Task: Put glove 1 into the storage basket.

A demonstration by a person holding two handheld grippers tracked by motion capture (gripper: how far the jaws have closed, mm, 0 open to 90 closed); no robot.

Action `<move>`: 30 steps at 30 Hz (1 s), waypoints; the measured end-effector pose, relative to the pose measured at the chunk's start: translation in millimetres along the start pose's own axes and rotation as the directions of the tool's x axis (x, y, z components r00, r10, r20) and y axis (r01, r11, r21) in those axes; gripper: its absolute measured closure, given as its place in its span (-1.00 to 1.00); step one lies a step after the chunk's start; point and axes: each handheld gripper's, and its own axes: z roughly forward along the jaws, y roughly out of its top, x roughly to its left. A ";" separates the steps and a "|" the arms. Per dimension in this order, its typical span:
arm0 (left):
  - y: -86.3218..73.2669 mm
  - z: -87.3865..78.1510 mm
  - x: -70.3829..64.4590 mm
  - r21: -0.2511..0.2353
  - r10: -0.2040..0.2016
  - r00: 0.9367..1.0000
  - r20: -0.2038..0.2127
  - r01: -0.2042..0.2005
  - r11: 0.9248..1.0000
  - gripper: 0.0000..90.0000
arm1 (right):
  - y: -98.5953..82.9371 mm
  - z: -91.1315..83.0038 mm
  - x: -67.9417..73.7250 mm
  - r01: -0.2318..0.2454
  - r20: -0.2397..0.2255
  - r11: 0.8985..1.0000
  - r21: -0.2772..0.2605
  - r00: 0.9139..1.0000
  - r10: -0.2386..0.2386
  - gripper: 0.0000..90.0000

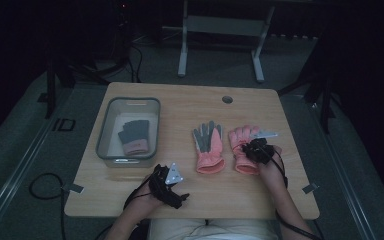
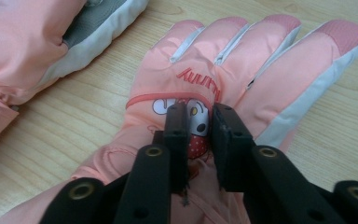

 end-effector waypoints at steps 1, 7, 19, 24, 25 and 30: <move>0.0 0.0 0.0 0.000 0.000 1.000 0.000 0.000 1.000 -0.97 | 0.2 -0.1 1.0 0.000 0.007 1.000 0.001 1.000 0.000 0.79; -0.3 -0.9 0.7 -0.002 -0.005 1.000 0.004 0.005 1.000 -0.97 | 5.4 -10.7 0.2 -0.063 0.013 0.998 -0.024 0.998 0.064 0.89; -0.4 -1.3 1.3 -0.003 -0.005 1.000 0.005 0.005 1.000 -0.97 | 54.6 -56.6 11.1 -0.060 0.009 0.991 -0.118 0.998 0.062 0.90; -0.5 -1.1 1.7 -0.004 -0.004 1.000 0.005 0.004 1.000 -0.97 | 75.2 -66.7 23.1 -0.061 -0.005 0.987 -0.151 0.998 0.061 0.90; -0.4 -1.1 1.7 -0.003 -0.004 1.000 0.005 0.004 1.000 -0.97 | 79.2 -68.3 26.6 -0.061 -0.008 0.986 -0.158 0.998 0.061 0.90; -0.4 -1.5 1.7 -0.006 -0.006 1.000 0.008 0.006 1.000 -0.97 | 97.3 -76.8 44.5 -0.052 -0.016 0.981 -0.189 0.999 0.049 0.90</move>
